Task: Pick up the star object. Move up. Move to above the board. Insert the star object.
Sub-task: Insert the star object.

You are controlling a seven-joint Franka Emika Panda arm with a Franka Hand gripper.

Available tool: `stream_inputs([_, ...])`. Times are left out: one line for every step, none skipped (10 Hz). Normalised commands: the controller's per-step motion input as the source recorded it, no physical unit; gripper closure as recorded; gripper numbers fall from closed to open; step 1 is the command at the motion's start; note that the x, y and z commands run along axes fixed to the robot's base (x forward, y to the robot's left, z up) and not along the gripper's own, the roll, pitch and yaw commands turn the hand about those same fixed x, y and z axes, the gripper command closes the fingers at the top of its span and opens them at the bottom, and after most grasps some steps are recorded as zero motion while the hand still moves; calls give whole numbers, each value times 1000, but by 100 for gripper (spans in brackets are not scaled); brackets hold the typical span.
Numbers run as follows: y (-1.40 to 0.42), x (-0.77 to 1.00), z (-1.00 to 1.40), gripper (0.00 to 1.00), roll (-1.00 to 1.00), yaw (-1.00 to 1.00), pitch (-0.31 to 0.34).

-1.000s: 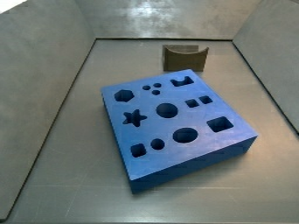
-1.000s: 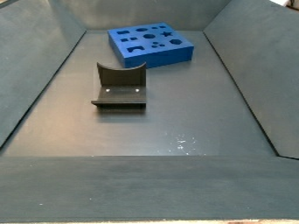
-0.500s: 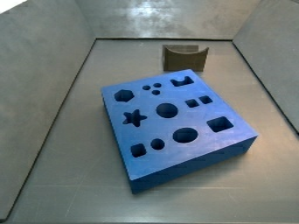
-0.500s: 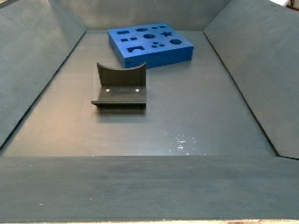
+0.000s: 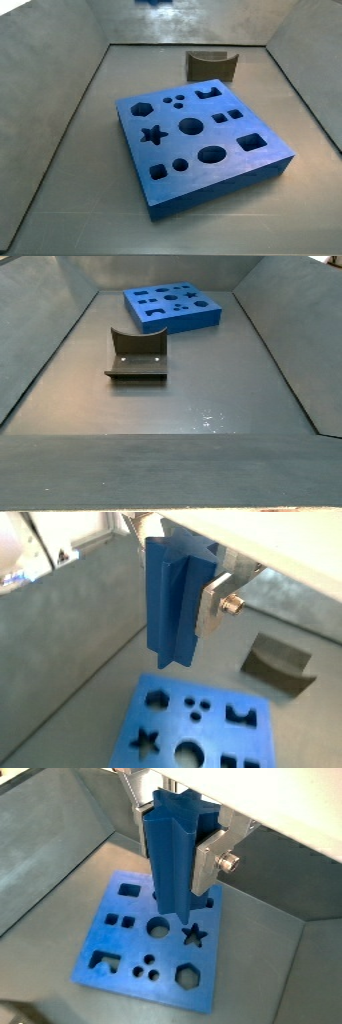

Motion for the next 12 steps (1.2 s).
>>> stream_inputs([-331,303,-729,100,-340,574,-86])
stream_inputs([-266,309,-746,100,-346,631,-63])
stream_inputs([-254,311,-746,100,-343,640,-57])
stream_inputs([-314,289,-789,100,-300,594,-66])
stream_inputs([-306,311,-837,100,-80,311,0])
stream_inputs([-171,17,-220,100,-137,0,-220])
stream_inputs([-26,0,0,100,69,3,0])
stream_inputs([0,0,-246,100,0,123,0])
stream_inputs([49,-20,-669,100,-51,671,-320])
stream_inputs([31,-117,-671,100,-83,571,-414])
stream_inputs([0,-140,-237,100,-11,71,-214])
stream_inputs([46,0,0,100,0,0,0])
